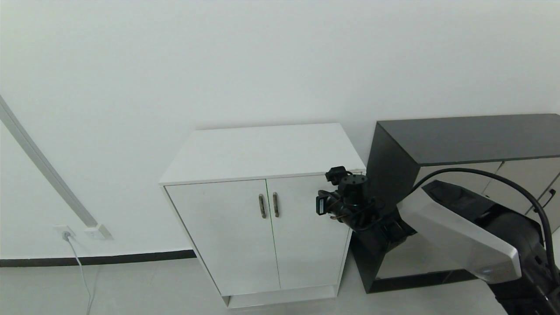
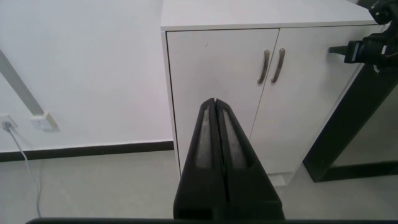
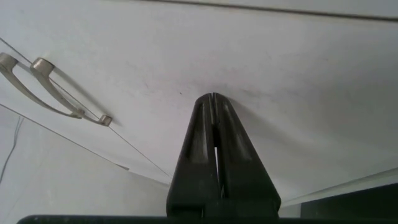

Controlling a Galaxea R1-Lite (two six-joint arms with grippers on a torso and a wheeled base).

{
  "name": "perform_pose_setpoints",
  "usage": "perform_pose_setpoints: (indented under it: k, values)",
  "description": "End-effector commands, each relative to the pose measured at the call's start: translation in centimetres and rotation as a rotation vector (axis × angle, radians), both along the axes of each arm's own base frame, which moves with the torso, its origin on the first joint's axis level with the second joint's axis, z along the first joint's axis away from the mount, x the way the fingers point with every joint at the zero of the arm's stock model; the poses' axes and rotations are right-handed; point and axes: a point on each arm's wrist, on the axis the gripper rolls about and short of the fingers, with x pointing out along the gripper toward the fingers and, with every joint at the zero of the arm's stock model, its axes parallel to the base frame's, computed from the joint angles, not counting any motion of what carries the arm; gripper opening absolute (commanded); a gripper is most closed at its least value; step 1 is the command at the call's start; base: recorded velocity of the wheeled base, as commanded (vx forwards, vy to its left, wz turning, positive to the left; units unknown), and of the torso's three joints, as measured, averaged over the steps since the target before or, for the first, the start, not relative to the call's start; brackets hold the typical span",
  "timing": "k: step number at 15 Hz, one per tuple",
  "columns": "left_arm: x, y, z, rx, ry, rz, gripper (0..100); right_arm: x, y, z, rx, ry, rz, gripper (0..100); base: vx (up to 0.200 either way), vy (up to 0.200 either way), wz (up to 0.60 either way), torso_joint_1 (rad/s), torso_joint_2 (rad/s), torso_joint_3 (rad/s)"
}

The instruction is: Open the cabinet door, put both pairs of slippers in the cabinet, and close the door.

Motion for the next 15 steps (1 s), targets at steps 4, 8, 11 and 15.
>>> perform_pose_setpoints:
  k: [4,8,11,15]
  values:
    - [0.0,0.0,0.0,0.0,0.0,0.0,0,-3.4,-1.9,3.7,0.023,-0.036,0.002,0,0.0,0.0,0.0,0.0,0.0,0.0]
    - [0.0,0.0,0.0,-0.002,0.0,0.0,0,-7.5,-6.6,6.9,0.017,-0.035,-0.072,0,0.0,0.0,0.0,0.0,0.0,0.0]
    - [0.0,0.0,0.0,0.0,0.0,0.0,0,-10.4,-11.5,8.0,-0.001,-0.007,-0.181,0,0.0,0.0,0.0,0.0,0.0,0.0]
    - [0.0,0.0,0.0,0.0,0.0,0.0,0,-16.0,-19.5,11.0,0.006,-0.043,-0.364,0,0.0,0.0,0.0,0.0,0.0,0.0]
